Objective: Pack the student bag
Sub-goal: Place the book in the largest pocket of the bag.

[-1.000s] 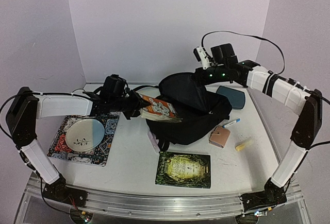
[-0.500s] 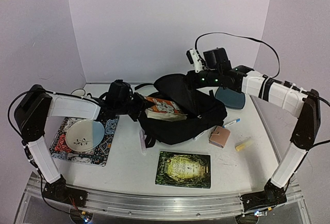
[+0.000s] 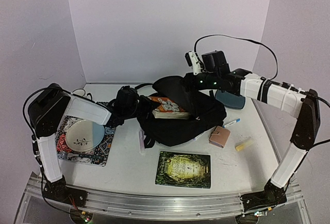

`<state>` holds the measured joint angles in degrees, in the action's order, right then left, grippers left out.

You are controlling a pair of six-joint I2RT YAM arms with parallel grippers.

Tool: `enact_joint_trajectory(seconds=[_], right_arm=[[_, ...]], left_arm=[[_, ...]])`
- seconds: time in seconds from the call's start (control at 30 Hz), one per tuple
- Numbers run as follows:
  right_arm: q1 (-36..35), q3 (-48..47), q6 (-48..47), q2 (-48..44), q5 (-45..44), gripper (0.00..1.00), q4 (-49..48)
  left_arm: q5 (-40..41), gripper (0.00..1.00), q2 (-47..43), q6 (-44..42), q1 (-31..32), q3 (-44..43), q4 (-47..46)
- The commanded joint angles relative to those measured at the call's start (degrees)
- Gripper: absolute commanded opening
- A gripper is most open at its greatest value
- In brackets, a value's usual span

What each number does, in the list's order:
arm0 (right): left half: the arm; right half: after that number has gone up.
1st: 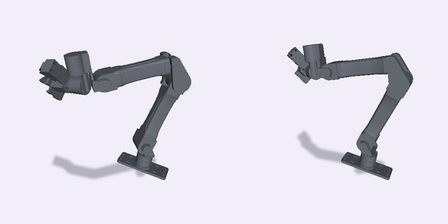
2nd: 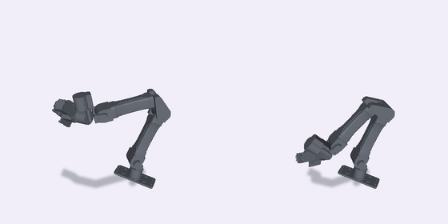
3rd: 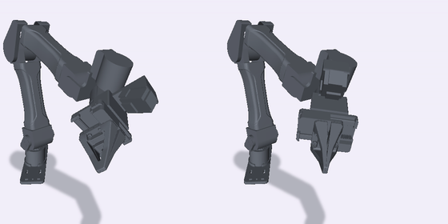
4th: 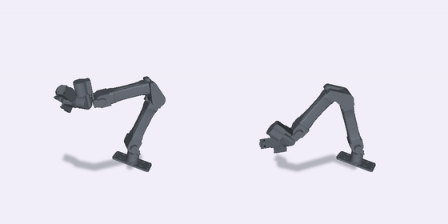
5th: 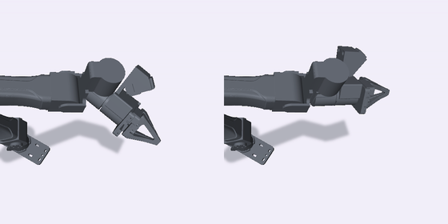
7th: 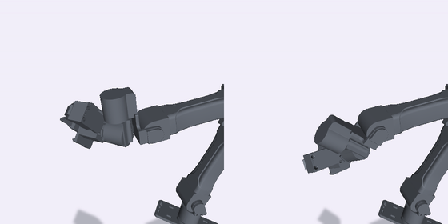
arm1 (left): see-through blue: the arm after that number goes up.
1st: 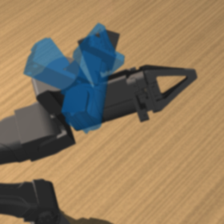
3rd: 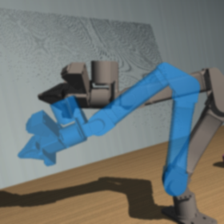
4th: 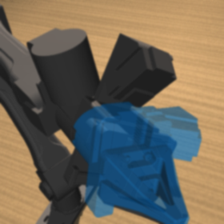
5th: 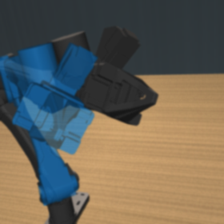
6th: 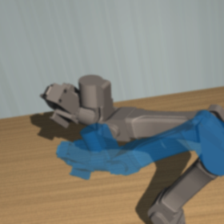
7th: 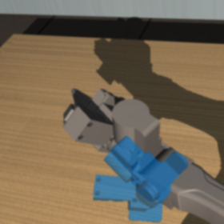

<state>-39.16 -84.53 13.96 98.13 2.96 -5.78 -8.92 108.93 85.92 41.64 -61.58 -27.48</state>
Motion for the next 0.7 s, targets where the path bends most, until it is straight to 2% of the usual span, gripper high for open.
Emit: enact_joint_trajectory(seconds=[0.0,0.4,0.67], right_arm=[[-0.5,0.3,1.8,-0.6,2.0,0.0,-5.6],[-0.5,0.1,3.4,2.2,2.4,0.0,-5.6],[-0.5,-0.2,3.4,4.2,0.7,0.0,-5.6]], left_arm=[[2.4,0.0,2.1,1.9,0.9,-5.0,-13.8],[3.2,0.0,15.0,-1.3,1.5,-14.2,-16.2],[4.6,0.34,17.8,-5.6,2.2,-12.7,-16.0]])
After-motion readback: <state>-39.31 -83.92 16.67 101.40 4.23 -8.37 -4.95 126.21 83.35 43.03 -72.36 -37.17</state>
